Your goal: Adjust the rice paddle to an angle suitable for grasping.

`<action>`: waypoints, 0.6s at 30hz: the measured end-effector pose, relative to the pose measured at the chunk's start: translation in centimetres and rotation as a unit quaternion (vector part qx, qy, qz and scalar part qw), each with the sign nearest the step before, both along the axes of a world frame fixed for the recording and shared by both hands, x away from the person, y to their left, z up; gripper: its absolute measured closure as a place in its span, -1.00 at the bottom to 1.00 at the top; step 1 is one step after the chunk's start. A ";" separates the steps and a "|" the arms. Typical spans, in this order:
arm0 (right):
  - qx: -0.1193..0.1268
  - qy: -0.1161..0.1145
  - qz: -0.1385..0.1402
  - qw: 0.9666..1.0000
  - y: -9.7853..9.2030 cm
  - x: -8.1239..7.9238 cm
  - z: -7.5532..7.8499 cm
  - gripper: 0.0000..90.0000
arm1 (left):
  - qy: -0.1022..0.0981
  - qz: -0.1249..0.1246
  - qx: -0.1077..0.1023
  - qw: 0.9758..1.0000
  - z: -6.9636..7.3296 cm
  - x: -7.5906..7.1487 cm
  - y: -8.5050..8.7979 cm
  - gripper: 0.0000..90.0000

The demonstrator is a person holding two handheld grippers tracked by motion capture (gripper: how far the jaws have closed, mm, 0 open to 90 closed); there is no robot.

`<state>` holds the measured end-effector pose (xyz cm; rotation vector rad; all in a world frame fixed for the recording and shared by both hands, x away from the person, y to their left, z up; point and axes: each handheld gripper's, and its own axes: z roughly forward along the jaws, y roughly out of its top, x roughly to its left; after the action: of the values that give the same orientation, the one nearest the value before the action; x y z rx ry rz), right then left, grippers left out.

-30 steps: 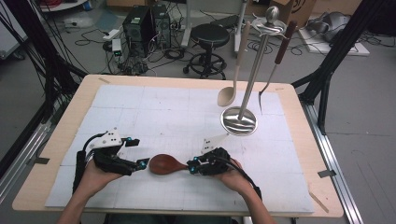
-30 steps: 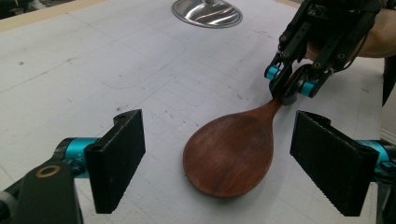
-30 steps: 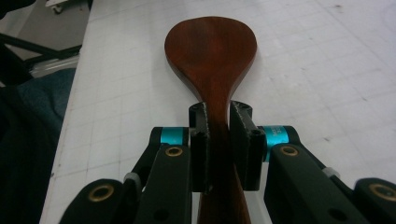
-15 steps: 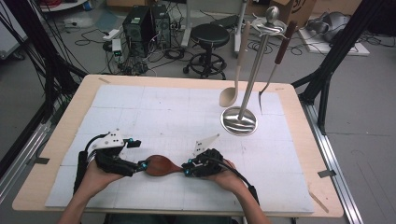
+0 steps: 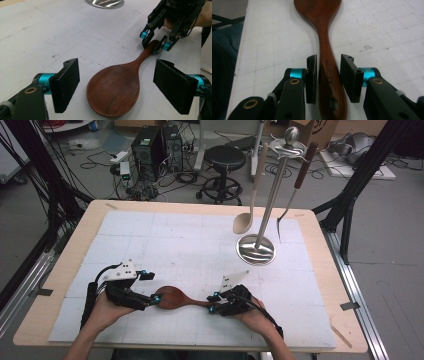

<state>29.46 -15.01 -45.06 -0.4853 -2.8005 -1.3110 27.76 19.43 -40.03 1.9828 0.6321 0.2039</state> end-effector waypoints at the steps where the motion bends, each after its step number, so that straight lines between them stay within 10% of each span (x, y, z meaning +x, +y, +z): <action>1: -0.004 0.000 0.000 1.000 -0.1 0.0 0.0 0.48 | 0.001 -0.004 -0.002 1.000 -0.1 0.0 -0.1 -0.48; 18: 0.016 -0.019 0.048 0.999 1.2 0.5 1.6 0.55 | 0.017 -0.047 0.017 0.999 -1.1 0.5 -2.2 -0.30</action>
<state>29.95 -13.81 -43.51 -0.3245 -2.7882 -1.3578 28.28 17.22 -41.08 2.0480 0.5592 0.1252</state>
